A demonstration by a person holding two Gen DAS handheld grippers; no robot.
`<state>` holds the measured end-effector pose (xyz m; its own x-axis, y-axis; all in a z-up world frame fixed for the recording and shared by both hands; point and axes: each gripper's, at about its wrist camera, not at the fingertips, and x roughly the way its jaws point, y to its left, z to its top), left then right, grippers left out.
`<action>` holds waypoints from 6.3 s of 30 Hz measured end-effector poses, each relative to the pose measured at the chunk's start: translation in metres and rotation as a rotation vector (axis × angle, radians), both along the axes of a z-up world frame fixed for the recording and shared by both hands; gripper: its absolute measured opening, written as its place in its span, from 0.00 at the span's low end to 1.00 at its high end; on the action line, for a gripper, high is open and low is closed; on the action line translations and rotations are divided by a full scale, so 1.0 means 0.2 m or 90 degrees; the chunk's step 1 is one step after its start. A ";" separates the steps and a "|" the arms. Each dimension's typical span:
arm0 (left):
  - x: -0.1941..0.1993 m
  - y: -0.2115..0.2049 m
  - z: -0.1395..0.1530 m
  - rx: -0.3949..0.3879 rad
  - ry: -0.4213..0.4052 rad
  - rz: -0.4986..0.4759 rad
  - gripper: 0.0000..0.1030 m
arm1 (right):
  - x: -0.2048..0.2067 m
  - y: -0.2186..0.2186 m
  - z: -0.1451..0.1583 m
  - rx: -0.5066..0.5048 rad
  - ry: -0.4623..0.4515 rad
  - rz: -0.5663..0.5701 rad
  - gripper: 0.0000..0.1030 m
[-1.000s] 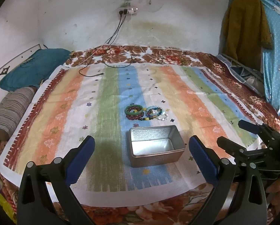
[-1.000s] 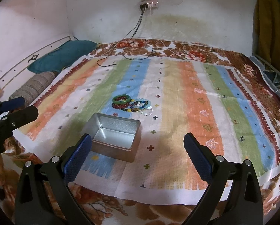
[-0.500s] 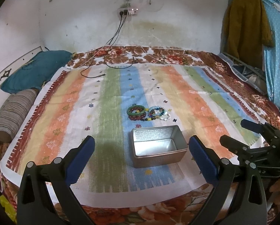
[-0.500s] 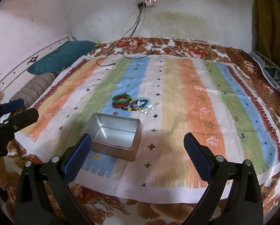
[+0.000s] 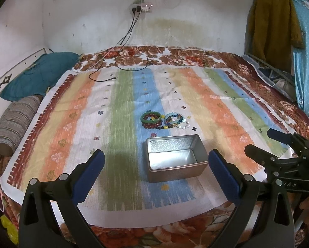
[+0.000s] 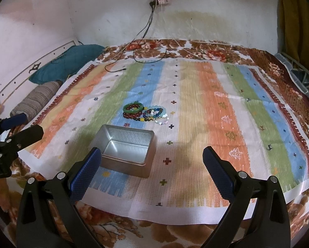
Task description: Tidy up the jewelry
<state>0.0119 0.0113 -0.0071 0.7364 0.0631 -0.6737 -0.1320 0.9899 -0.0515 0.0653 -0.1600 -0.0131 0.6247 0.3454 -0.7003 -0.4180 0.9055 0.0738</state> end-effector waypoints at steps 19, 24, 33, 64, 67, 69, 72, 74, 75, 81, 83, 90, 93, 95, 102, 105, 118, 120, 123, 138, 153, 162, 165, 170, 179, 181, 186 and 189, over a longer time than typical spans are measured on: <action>0.29 0.09 -0.06 -0.008 0.075 0.026 0.95 | 0.27 0.07 -0.02 -0.032 0.027 -0.025 0.96; 0.40 0.12 -0.08 -0.019 0.096 0.028 0.95 | 0.36 0.10 -0.02 -0.033 0.040 -0.027 0.96; 0.58 0.16 -0.12 -0.020 0.124 0.039 0.95 | 0.48 0.13 -0.04 -0.032 0.069 -0.030 0.96; 0.98 0.36 -0.40 -0.095 0.233 0.093 0.95 | 0.84 0.25 -0.24 -0.054 0.172 -0.067 0.96; 1.02 0.36 -0.43 -0.097 0.238 0.088 0.95 | 0.86 0.27 -0.26 -0.057 0.179 -0.067 0.96; 1.04 0.36 -0.45 -0.100 0.241 0.087 0.95 | 0.88 0.28 -0.28 -0.058 0.185 -0.066 0.96; 1.07 0.36 -0.47 -0.110 0.250 0.085 0.95 | 0.90 0.29 -0.30 -0.060 0.191 -0.068 0.96; 1.10 0.38 -0.50 -0.142 0.260 0.087 0.95 | 0.93 0.29 -0.32 -0.057 0.200 -0.074 0.96; 1.11 0.39 -0.51 -0.157 0.264 0.093 0.95 | 0.94 0.29 -0.33 -0.051 0.207 -0.076 0.96; 1.18 0.43 -0.57 -0.164 0.275 0.118 0.95 | 1.01 0.29 -0.40 -0.036 0.233 -0.084 0.96; 1.20 0.44 -0.60 -0.161 0.283 0.115 0.95 | 1.02 0.30 -0.41 -0.036 0.231 -0.084 0.96; 1.28 0.48 -0.69 -0.173 0.301 0.118 0.94 | 1.09 0.30 -0.47 -0.018 0.247 -0.098 0.96; 1.31 0.50 -0.71 -0.183 0.306 0.120 0.93 | 1.12 0.32 -0.51 -0.025 0.252 -0.097 0.96; 1.33 0.50 -0.73 -0.179 0.310 0.119 0.93 | 1.14 0.33 -0.53 -0.029 0.256 -0.098 0.96; 1.40 0.49 -0.80 -0.162 0.331 0.104 0.88 | 1.18 0.36 -0.55 -0.030 0.257 -0.105 0.96; 1.41 0.50 -0.81 -0.161 0.335 0.104 0.88 | 1.20 0.38 -0.57 -0.029 0.266 -0.103 0.96; 1.48 0.49 -0.89 -0.154 0.357 0.086 0.67 | 1.28 0.44 -0.67 -0.016 0.311 -0.103 0.62; 1.49 0.50 -0.90 -0.158 0.359 0.087 0.58 | 1.29 0.44 -0.69 -0.011 0.324 -0.101 0.53; 1.49 0.51 -0.90 -0.156 0.360 0.089 0.55 | 1.30 0.44 -0.71 -0.011 0.331 -0.101 0.43; 1.48 0.44 -0.89 -0.153 0.352 0.061 0.14 | 1.30 0.46 -0.74 -0.023 0.337 -0.087 0.13; 1.40 0.47 -0.80 -0.156 0.333 0.055 0.07 | 1.26 0.48 -0.66 -0.048 0.305 -0.072 0.10; 1.37 0.43 -0.71 -0.151 0.317 0.060 0.07 | 1.19 0.50 -0.56 -0.082 0.258 -0.052 0.10; 1.36 0.42 -0.68 -0.126 0.306 0.064 0.08 | 1.17 0.50 -0.52 -0.092 0.239 -0.048 0.10; 1.33 0.40 -0.65 -0.094 0.304 0.059 0.08 | 1.14 0.47 -0.50 -0.091 0.235 -0.050 0.10; 1.25 0.41 -0.57 -0.079 0.285 0.071 0.08 | 1.07 0.45 -0.43 -0.103 0.210 -0.047 0.10; 1.23 0.41 -0.55 -0.075 0.280 0.073 0.08 | 1.05 0.44 -0.42 -0.102 0.209 -0.048 0.10; 1.17 0.37 -0.50 -0.025 0.264 0.070 0.08 | 1.01 0.42 -0.38 -0.099 0.202 -0.049 0.10; 1.13 0.34 -0.46 -0.019 0.256 0.062 0.08 | 0.98 0.42 -0.35 -0.101 0.191 -0.048 0.10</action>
<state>0.2380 0.0802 -0.0985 0.4063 0.0954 -0.9088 -0.2400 0.9708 -0.0054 0.2614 -0.0764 -0.0837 0.4027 0.1787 -0.8977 -0.3311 0.9428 0.0391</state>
